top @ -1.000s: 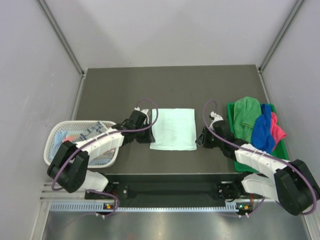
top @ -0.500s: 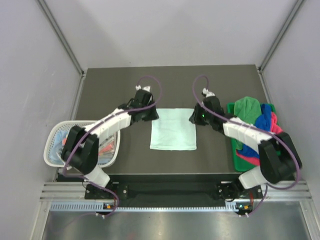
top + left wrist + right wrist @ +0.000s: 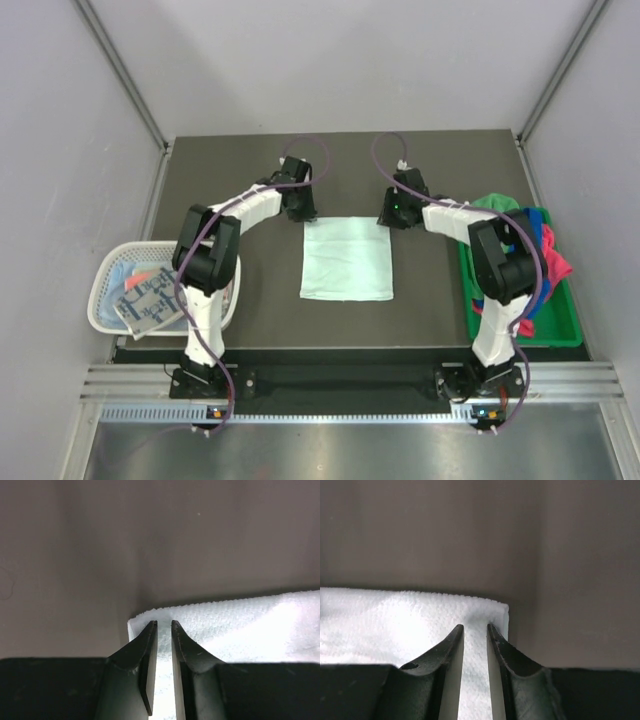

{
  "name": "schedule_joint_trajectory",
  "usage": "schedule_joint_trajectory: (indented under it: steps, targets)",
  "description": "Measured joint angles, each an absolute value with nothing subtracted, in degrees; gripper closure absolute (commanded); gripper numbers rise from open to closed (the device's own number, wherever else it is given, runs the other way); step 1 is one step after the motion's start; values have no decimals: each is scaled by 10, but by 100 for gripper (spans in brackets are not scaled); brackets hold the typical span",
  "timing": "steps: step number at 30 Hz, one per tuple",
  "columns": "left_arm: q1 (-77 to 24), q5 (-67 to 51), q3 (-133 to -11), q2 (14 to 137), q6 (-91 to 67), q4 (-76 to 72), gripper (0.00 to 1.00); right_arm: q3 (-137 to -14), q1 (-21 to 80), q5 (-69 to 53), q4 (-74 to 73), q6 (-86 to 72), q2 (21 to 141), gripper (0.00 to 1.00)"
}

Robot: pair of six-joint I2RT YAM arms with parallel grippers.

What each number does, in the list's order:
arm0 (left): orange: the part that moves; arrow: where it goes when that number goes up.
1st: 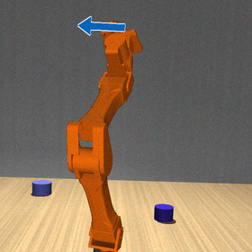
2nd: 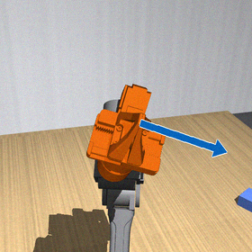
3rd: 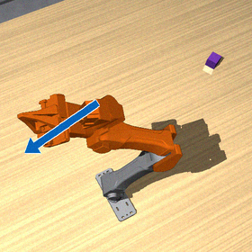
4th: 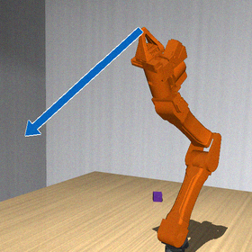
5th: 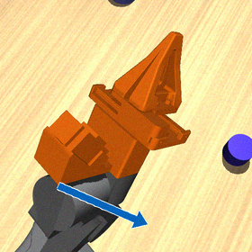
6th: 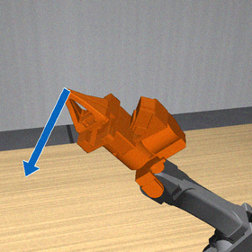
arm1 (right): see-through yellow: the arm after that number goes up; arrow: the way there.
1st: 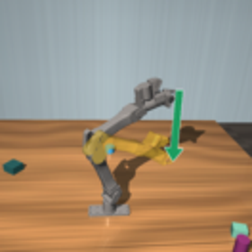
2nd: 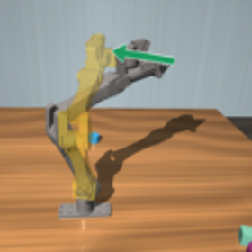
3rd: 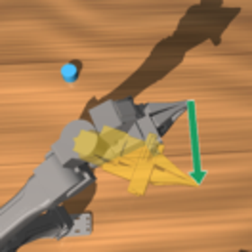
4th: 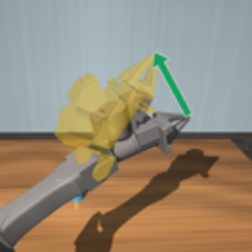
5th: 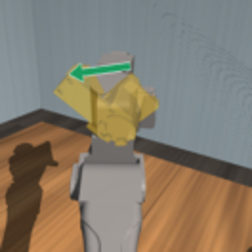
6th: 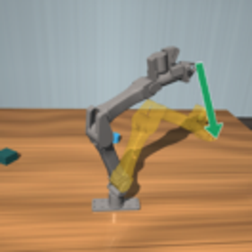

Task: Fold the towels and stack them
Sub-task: Fold the towel

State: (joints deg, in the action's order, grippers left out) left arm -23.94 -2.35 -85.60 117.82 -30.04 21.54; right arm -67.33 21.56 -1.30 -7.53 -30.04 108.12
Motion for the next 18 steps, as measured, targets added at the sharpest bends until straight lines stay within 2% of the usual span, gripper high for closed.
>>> schedule_joint_trajectory:
  steps: [11,18]
  targets:
    - [-220,-36,-885,1206,-280,209,75,-699,203,-20,-63,-295,1118,75]
    - [-211,-51,-918,1223,-270,197,75,-707,195,-33,-53,-295,1126,71]
